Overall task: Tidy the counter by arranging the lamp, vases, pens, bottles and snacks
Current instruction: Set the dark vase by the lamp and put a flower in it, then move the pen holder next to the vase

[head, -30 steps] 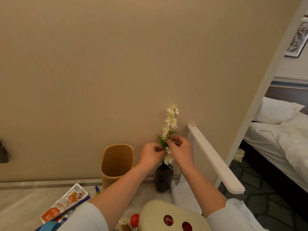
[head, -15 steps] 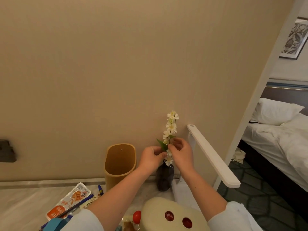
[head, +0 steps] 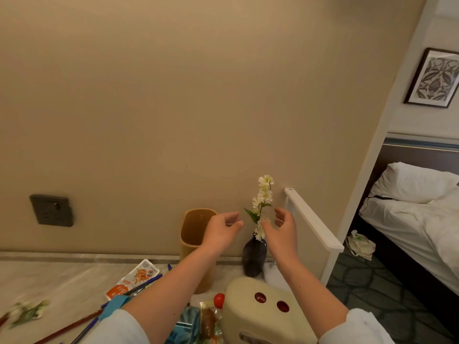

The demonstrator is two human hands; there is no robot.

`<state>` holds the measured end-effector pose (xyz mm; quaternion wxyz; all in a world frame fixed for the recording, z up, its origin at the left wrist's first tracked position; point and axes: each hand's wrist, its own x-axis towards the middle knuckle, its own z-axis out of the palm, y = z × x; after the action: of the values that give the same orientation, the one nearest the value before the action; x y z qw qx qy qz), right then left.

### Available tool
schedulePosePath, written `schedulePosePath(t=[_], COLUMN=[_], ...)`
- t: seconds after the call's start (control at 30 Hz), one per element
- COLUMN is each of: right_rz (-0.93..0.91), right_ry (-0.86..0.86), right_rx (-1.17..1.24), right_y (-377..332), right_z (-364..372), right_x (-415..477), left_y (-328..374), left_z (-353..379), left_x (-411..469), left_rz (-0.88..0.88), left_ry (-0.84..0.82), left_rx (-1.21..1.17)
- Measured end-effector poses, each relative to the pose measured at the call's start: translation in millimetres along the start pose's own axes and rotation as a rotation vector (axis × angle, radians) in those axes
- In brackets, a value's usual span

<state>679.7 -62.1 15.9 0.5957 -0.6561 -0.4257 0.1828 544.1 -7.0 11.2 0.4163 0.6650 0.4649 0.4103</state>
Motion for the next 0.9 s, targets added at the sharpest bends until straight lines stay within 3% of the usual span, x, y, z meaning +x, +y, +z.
schedulePosePath(t=[0.3, 0.63, 0.77, 0.9], right_rz=[0.041, 0.206, 0.244, 0.262], right_ry=[-0.062, -0.29, -0.348, -0.339], right_rx=[0.027, -0.117, -0.158, -0.208], right_y=[-20.6, -21.8, -22.2, -18.1], right_z=[19.5, 63.7, 81.6, 94.6], right_x=[-38.0, -61.1, -62.1, -58.1], left_y=[-4.3, -33.8, -43.5, -56.5], left_z=[-51.4, -90.3, -100.9, -100.3], left_x=[-28.6, -27.8, -17.8, -5.5], left_rz=[0.013, -0.007, -0.103, -0.273], left_ry=[0.087, 0.153, 0.15, 0.042], left_rx=[-0.013, 0.072, 0.149, 0.254])
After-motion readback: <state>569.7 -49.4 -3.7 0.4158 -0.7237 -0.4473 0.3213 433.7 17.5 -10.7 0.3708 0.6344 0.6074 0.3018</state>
